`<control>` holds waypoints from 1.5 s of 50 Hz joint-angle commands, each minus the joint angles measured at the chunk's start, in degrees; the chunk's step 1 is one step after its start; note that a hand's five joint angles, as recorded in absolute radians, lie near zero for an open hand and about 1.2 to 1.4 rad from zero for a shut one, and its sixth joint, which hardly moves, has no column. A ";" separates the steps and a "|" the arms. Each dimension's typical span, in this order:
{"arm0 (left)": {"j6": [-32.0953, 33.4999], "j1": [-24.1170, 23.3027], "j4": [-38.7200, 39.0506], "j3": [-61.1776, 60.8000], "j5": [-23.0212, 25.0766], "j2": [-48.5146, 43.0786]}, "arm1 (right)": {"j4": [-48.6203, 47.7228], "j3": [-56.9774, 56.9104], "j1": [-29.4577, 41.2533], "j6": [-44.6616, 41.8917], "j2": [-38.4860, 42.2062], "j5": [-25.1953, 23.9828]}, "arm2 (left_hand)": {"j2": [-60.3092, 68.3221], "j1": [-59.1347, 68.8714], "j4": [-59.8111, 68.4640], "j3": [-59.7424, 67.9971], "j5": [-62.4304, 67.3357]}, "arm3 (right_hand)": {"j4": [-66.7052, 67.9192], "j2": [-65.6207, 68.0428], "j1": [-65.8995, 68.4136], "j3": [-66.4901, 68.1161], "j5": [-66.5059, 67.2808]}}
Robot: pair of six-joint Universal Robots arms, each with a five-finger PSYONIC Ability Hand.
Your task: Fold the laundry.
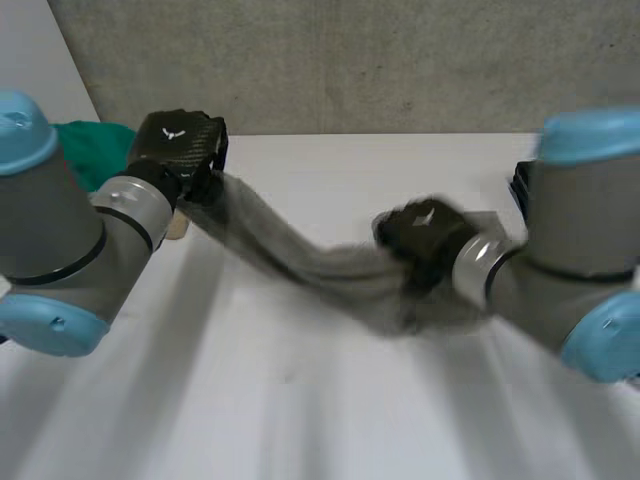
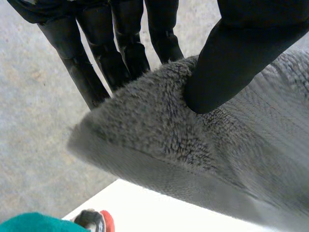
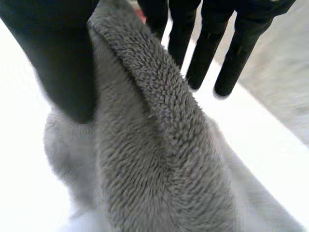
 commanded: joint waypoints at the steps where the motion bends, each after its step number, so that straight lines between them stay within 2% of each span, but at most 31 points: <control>1: -0.14 0.16 1.40 2.63 0.00 -1.80 | 0.02 -1.77 3.85 4.71 4.69 0.16 | 11.43 13.78 11.23 11.80 14.06 | -26.73 -25.80 -26.27 -26.61 -26.01; 7: -0.23 -0.71 1.40 2.02 0.17 2.49 | 1.42 -8.01 -1.77 5.07 1.45 -0.10 | 11.43 13.78 11.23 11.80 14.06 | -26.73 -25.80 -26.27 -26.61 -26.01; 10: -0.32 -0.98 1.49 1.32 0.35 6.62 | 5.46 -10.91 -4.15 1.74 -1.01 -0.90 | 11.43 13.78 11.23 11.80 14.06 | -26.73 -25.80 -26.27 -26.61 -26.01; 14: -0.32 -1.77 1.49 0.00 0.35 10.58 | 10.21 -14.51 -4.24 -5.91 0.47 -1.42 | 11.43 13.78 11.23 11.80 14.06 | -26.73 -25.80 -26.27 -26.61 -26.01; 20: -0.32 -4.14 1.49 -2.11 0.44 14.89 | 10.39 -18.29 -3.89 -19.09 7.06 -1.95 | 11.43 13.78 11.23 11.80 14.06 | -26.73 -25.80 -26.27 -26.61 -26.01; 25: -0.23 -5.20 1.49 -3.34 0.44 17.44 | 10.30 -21.54 -3.80 -28.49 16.00 -4.49 | 11.43 13.78 11.23 11.80 14.06 | -26.73 -25.80 -26.27 -26.61 -26.01; 32: -0.23 -5.20 1.58 -4.66 0.44 18.59 | 8.11 -25.06 -3.71 -31.41 25.34 -9.24 | 11.43 13.78 11.23 11.80 14.06 | -26.73 -25.80 -26.27 -26.61 -26.01; 35: -0.14 -4.85 1.58 -4.75 0.44 18.42 | 4.08 -28.13 -3.71 -30.97 29.03 -9.42 | 11.43 13.78 11.23 11.80 14.06 | -11.07 -10.14 -10.61 -10.95 -10.35; 36: -0.14 -4.76 1.58 -4.75 0.35 18.24 | 1.63 -30.23 -3.71 -30.28 30.17 -8.55 | 11.43 13.78 11.23 11.80 14.06 | 11.48 12.41 11.94 11.60 12.20; 38: -0.14 -4.50 1.67 -4.58 0.35 17.89 | -1.19 -33.05 -3.71 -28.52 30.97 -6.53 | 11.43 13.78 11.23 11.80 14.06 | 43.11 44.04 43.57 43.23 43.83; 39: -0.06 -4.23 1.93 -4.14 0.35 17.63 | -2.86 -34.72 -3.71 -27.12 31.15 -4.95 | 11.43 13.78 11.23 11.80 14.06 | 43.27 44.20 43.73 43.39 43.99; 40: -0.06 -4.14 2.28 -3.87 0.26 17.54 | -6.27 -38.65 -3.80 -23.28 31.23 -0.07 | 11.43 13.78 11.23 11.80 14.06 | 43.27 44.20 43.73 43.39 43.99; 44: 0.12 -1.08 7.72 -1.77 0.17 15.78 | -13.32 -47.10 -4.33 -13.78 29.58 12.16 | 11.43 13.78 11.23 11.80 14.06 | 43.27 44.20 43.73 43.39 43.99; 46: 0.12 0.95 10.71 -0.71 0.17 14.99 | -14.56 -49.22 -4.33 -11.64 27.47 14.56 | 11.43 13.78 11.23 11.80 14.06 | 43.27 44.20 43.73 43.39 43.99; 50: -0.23 4.73 20.53 2.19 -0.61 13.41 | -15.36 -49.33 -4.68 -9.44 20.97 14.66 | 11.43 13.78 11.23 11.80 14.06 | 43.27 44.20 43.73 43.39 43.99; 54: -0.14 5.00 25.91 2.20 -0.45 13.23 | -15.36 -44.15 -4.68 -8.47 14.90 14.57 | 11.43 13.78 11.23 11.80 14.06 | 43.27 44.20 43.73 43.39 43.99; 62: -0.14 4.74 26.01 -4.64 0.17 10.77 | -14.66 -21.14 -5.65 -7.94 7.77 11.59 | 11.43 13.78 11.23 11.80 14.06 | 43.27 44.20 43.73 43.39 43.99; 63: -0.14 4.65 25.84 -5.71 0.17 10.51 | -14.40 -14.85 -5.82 -8.38 6.90 10.02 | 11.43 13.78 11.23 11.80 14.06 | 43.27 44.20 43.73 43.39 43.99; 69: 0.03 4.56 25.31 -15.54 0.70 8.23 | -13.78 3.65 -5.56 -9.88 2.76 5.17 | 11.43 13.78 11.23 11.80 14.06 | 43.27 44.20 43.73 43.39 43.99; 70: 0.03 4.47 25.31 -16.52 0.96 7.87 | -13.26 7.07 -5.13 -10.40 2.67 4.56 | 11.43 13.78 11.23 11.80 14.06 | 41.17 42.09 41.62 41.28 41.88; 73: 0.12 4.38 25.22 -19.68 2.36 6.64 | -11.76 10.52 -4.86 -11.72 2.85 4.55 | 11.43 13.78 11.23 11.80 14.06 | 3.09 4.02 3.55 3.21 3.81; 74: 0.12 4.38 25.13 -20.30 2.72 6.55 | -10.71 11.05 -4.86 -12.77 2.85 4.73 | 11.43 13.78 11.23 11.80 14.06 | -17.02 -16.10 -16.56 -16.91 -16.30; 75: 0.12 4.38 25.13 -20.74 3.07 6.55 | -10.27 11.06 -5.21 -13.13 2.67 4.90 | 11.43 13.78 11.23 11.80 14.06 | -22.55 -21.63 -22.09 -22.44 -21.83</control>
